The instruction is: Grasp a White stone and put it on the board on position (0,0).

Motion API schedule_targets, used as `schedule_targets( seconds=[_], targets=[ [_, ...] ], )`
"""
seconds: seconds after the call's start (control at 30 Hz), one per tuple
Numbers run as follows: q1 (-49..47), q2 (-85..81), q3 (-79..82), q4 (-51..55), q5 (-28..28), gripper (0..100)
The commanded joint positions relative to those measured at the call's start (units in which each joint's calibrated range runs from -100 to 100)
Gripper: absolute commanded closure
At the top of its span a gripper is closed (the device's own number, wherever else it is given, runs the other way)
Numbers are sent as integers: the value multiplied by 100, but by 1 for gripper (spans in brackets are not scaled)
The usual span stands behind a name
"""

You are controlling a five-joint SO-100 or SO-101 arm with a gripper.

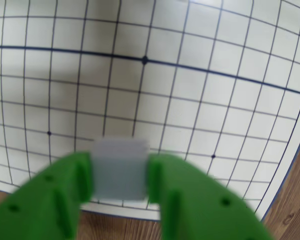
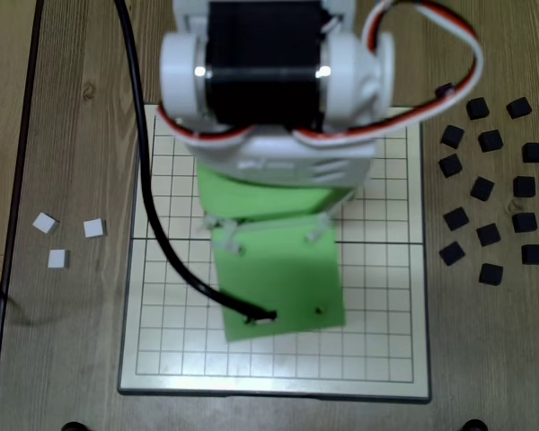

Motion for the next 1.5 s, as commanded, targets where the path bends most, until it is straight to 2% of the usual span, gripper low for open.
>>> schedule_targets(
  seconds=[0.0,0.83,1.47],
  targets=[
    [35,7,-568,-136,20,94],
    [71,-61,1442,-1715,24,94],
    [135,-273,2089,-2178,0,94]
  ],
)
